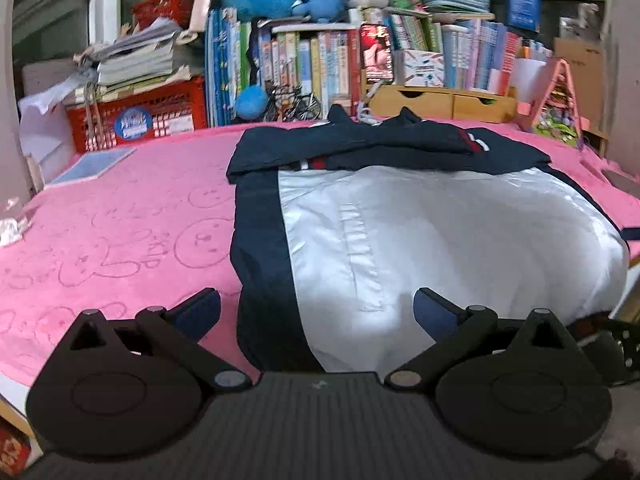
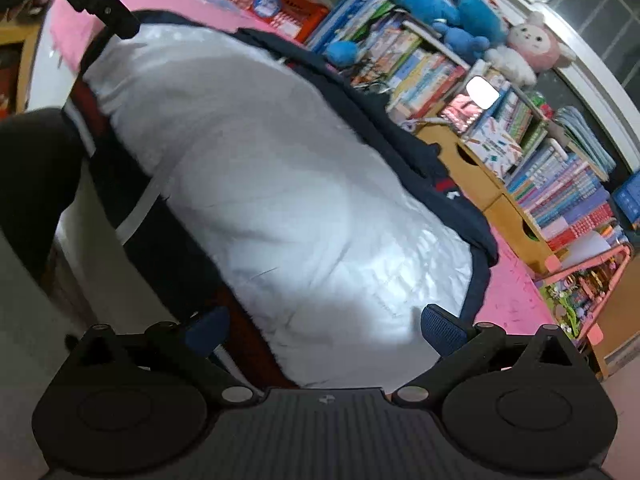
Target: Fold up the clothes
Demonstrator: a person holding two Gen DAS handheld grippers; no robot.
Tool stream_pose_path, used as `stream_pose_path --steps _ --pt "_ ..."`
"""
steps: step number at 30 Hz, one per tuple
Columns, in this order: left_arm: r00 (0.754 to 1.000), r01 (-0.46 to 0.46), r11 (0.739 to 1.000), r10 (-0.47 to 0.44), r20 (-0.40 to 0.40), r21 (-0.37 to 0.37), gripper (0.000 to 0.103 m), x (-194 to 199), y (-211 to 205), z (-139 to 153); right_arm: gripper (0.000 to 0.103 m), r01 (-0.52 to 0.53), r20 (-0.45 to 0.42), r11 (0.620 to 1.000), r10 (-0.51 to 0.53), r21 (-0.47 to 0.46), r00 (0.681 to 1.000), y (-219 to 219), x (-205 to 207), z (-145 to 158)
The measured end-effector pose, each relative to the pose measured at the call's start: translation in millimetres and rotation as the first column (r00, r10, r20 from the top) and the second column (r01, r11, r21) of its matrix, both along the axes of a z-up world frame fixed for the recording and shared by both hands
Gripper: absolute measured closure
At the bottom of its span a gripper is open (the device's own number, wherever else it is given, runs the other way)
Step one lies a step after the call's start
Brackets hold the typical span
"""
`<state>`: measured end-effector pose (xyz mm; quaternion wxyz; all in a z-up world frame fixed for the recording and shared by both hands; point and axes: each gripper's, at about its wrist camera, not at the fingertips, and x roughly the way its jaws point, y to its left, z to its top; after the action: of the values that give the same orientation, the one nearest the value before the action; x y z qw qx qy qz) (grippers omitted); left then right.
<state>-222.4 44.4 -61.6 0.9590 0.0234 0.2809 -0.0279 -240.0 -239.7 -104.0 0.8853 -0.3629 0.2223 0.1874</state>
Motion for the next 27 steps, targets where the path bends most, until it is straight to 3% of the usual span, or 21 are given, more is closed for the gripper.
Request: stream_pose_path --steps 5,7,9,11,13,16,17,19,21,23,25,27 --pt "0.993 0.078 0.997 -0.080 -0.085 -0.020 0.000 -11 -3 -13 0.000 0.021 -0.025 1.000 -0.021 -0.001 0.999 -11 -5 -5" --pt "0.989 0.085 0.995 -0.091 -0.118 -0.059 0.000 -18 5 -21 0.000 0.047 -0.054 0.999 -0.046 0.002 0.997 -24 -11 -8" --pt "0.982 0.074 0.985 -0.099 -0.161 -0.156 0.000 -16 19 -30 0.000 0.096 -0.127 0.994 -0.089 0.046 0.988 -42 -9 -9" --pt "0.974 0.022 0.946 -0.093 -0.206 -0.324 0.000 -3 37 -44 0.000 0.146 -0.205 0.983 -0.122 0.107 0.971 -58 -4 -9" --pt "0.967 -0.049 0.858 -0.087 -0.238 -0.512 0.000 11 53 -58 0.000 0.177 -0.270 0.958 -0.114 0.224 0.956 -69 6 -6" --pt "0.965 -0.044 0.782 -0.127 -0.228 -0.622 0.000 20 53 -69 0.004 0.198 -0.366 0.883 -0.031 0.427 0.930 -79 23 0" --pt "0.965 -0.022 0.793 -0.143 -0.221 -0.609 0.000 20 48 -67 0.006 0.206 -0.392 0.857 -0.005 0.473 0.920 -80 28 3" --pt "0.956 0.049 0.820 -0.203 -0.210 -0.570 0.000 16 37 -59 0.024 0.225 -0.441 0.821 0.036 0.525 0.897 -81 34 6" --pt "0.948 0.112 0.827 -0.256 -0.191 -0.551 0.000 8 31 -49 0.031 0.241 -0.461 0.805 0.045 0.542 0.886 -81 30 11" --pt "0.943 0.138 0.818 -0.282 -0.179 -0.558 0.000 5 29 -41 0.032 0.259 -0.480 0.764 0.075 0.591 0.874 -88 30 19" --pt "0.941 0.153 0.793 -0.299 -0.158 -0.589 0.000 4 31 -33 0.034 0.278 -0.497 0.716 0.110 0.640 0.861 -96 30 27" --pt "0.940 0.167 0.778 -0.311 -0.140 -0.606 0.000 2 30 -25 0.034 0.295 -0.497 0.645 0.152 0.705 0.854 -104 30 38"
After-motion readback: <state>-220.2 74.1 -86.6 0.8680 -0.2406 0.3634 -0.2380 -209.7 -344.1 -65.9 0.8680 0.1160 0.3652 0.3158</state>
